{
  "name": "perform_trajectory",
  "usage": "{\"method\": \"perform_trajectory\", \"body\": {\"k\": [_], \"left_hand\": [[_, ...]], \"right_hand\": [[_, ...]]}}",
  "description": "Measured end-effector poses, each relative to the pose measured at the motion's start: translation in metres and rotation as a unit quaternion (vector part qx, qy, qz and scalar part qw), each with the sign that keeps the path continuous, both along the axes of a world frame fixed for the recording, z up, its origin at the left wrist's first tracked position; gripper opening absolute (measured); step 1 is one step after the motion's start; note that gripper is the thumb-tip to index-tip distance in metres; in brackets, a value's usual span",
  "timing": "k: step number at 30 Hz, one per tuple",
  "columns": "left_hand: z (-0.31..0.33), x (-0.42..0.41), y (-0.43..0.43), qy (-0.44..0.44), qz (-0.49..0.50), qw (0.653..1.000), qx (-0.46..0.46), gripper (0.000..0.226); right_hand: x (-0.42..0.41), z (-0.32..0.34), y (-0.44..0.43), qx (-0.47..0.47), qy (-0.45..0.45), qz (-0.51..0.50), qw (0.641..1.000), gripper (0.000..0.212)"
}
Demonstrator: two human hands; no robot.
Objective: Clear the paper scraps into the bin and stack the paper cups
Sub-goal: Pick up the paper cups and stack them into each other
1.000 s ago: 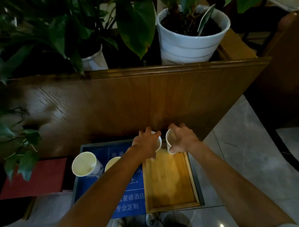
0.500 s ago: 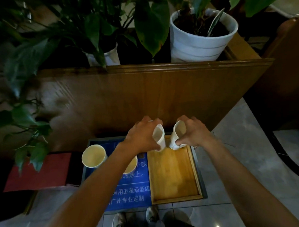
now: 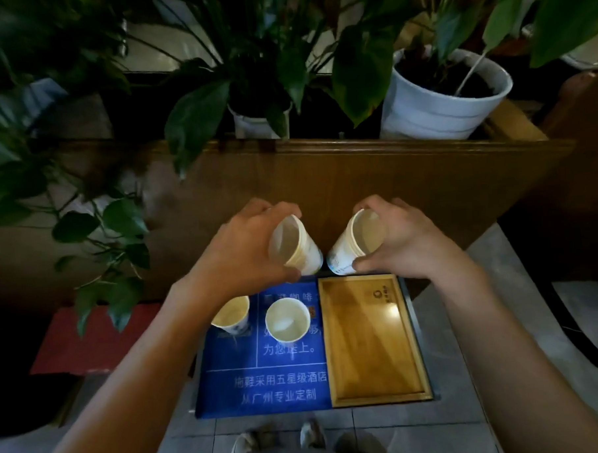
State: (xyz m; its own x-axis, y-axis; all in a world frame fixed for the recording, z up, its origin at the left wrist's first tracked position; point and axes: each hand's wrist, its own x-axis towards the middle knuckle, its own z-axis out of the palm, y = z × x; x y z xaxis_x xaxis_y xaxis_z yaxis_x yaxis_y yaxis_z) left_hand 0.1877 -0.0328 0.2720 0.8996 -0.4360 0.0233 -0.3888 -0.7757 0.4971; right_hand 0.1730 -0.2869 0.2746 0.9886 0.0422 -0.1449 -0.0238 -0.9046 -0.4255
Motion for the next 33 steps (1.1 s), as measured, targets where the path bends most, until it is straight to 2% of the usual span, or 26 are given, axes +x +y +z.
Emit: {"method": "perform_trajectory", "body": {"k": [4, 11, 20, 25, 33], "left_hand": [[0.02, -0.006, 0.038, -0.015, 0.018, 1.0, -0.006, 0.082], [0.025, -0.003, 0.054, -0.066, 0.024, 0.997, 0.023, 0.083], [-0.014, -0.001, 0.071, -0.002, 0.008, 0.995, 0.097, 0.082], [-0.04, 0.004, 0.068, 0.047, -0.017, 0.995, 0.087, 0.076], [-0.094, 0.017, 0.058, 0.069, -0.045, 0.989, 0.123, 0.075]], "right_hand": [[-0.006, 0.015, 0.031, -0.009, -0.024, 0.027, 0.999, 0.089], [-0.008, 0.026, 0.033, 0.008, -0.038, 0.031, 0.999, 0.088], [-0.005, -0.002, 0.064, -0.013, 0.032, 0.02, 0.999, 0.088], [-0.005, -0.039, 0.072, -0.036, 0.079, 0.011, 0.996, 0.089], [-0.009, -0.089, 0.077, -0.041, 0.118, -0.003, 0.992, 0.088]]}}
